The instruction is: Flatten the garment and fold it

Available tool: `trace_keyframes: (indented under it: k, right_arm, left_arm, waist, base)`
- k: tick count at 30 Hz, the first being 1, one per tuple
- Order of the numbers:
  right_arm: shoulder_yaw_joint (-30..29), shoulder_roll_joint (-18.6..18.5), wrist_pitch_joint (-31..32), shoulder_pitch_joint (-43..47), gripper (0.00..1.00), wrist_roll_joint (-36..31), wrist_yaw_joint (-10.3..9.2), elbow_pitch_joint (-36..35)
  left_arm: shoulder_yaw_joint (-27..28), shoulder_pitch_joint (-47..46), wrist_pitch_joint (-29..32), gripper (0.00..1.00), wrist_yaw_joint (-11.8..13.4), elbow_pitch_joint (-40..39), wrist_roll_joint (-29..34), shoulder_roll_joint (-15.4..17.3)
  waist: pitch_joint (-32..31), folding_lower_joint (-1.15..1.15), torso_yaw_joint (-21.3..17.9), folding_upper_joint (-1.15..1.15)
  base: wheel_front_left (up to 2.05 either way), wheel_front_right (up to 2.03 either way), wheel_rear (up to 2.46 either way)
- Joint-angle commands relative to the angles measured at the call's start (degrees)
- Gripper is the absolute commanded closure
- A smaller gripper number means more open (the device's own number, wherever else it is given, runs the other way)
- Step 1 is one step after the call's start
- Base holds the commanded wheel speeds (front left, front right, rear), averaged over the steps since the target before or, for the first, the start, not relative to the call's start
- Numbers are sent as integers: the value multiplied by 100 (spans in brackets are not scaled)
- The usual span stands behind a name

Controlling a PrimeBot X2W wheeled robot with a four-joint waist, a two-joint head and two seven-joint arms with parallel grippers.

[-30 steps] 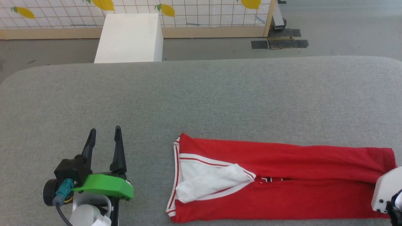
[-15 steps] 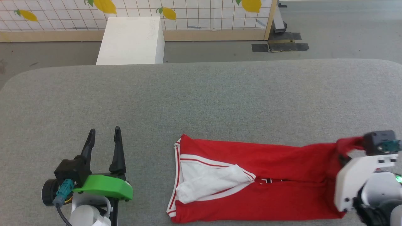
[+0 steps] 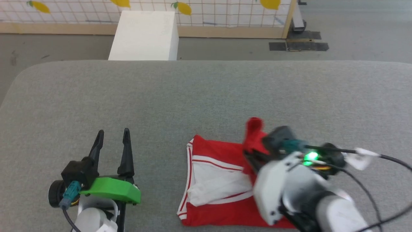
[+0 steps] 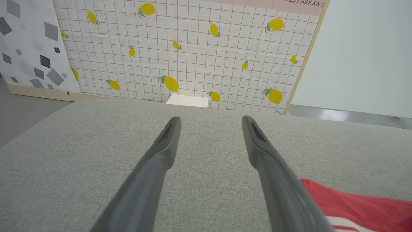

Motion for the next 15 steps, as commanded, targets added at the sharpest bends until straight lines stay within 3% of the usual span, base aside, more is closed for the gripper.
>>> trace_keyframes:
  k: [1,14,15]
  right_arm:
    - [157,46,-154,-187,100,56,-9,272]
    - [1326,151,-1356,-1294,100,716,-9,2946]
    - [1393,152,-1349,-1332,87,771,-9,3095]
  left_arm:
    - [-21,-139,-26,0,-29,21,13,-31]
    - [-159,-315,-26,0,38,7,-105,-37]
    - [-166,-319,-26,0,45,10,-113,-37]
  waist:
    - [79,0,116,0]
    - [425,0,503,0]
    - [430,0,511,0]
  base:
    - [0,0,0]
    - [0,0,0]
    - [0,0,0]
